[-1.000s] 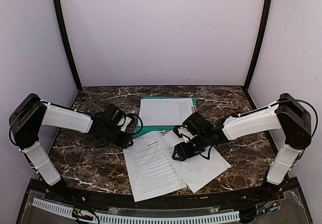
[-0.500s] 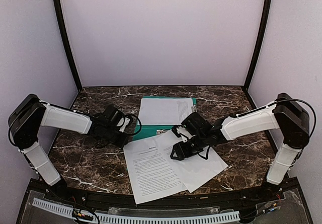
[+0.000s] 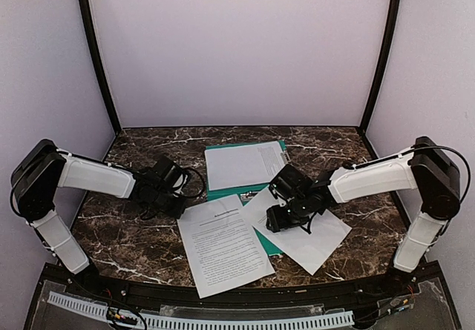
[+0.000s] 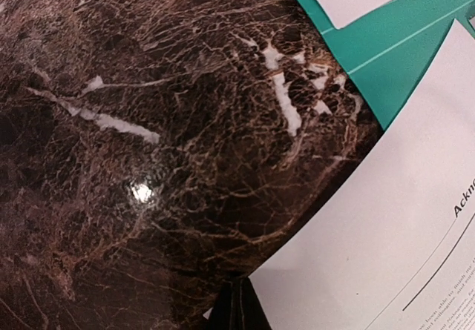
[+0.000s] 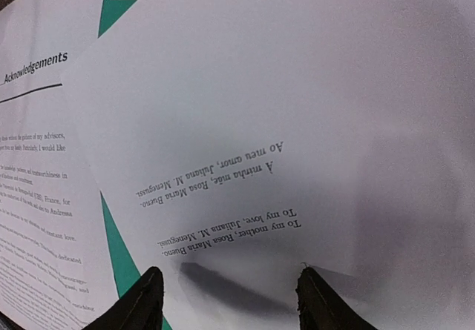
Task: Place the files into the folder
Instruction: Pick up the file from the folder with some files, then place the file in the folder with some files.
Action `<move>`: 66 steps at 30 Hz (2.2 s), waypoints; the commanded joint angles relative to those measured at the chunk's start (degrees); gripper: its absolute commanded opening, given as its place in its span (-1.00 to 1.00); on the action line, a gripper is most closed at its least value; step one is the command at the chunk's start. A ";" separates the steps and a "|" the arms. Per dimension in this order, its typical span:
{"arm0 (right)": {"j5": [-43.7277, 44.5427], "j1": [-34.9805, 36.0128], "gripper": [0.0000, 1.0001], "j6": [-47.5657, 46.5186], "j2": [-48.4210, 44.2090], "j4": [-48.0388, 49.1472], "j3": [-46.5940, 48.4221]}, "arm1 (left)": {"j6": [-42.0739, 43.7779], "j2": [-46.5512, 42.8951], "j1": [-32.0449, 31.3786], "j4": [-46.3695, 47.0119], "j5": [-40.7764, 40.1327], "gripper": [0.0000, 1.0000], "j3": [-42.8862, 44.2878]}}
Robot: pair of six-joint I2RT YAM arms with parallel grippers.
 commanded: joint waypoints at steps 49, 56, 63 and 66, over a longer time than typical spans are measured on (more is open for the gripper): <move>9.41 19.25 -0.85 -1.50 3.40 -18.42 16.77 | -6.49 -12.71 0.25 -12.39 -1.24 -0.91 -3.59; 12.94 19.25 -0.92 1.07 -2.63 -24.06 14.36 | -5.91 -12.32 0.24 -13.61 -2.22 -0.91 -1.22; 18.02 18.14 -0.91 3.89 -8.16 -36.56 12.16 | -5.29 -11.86 0.24 -14.26 -1.91 -0.91 0.04; 19.59 16.92 -0.89 4.34 -10.52 -45.17 12.15 | -5.09 -11.68 0.23 -14.47 -1.56 -0.91 0.52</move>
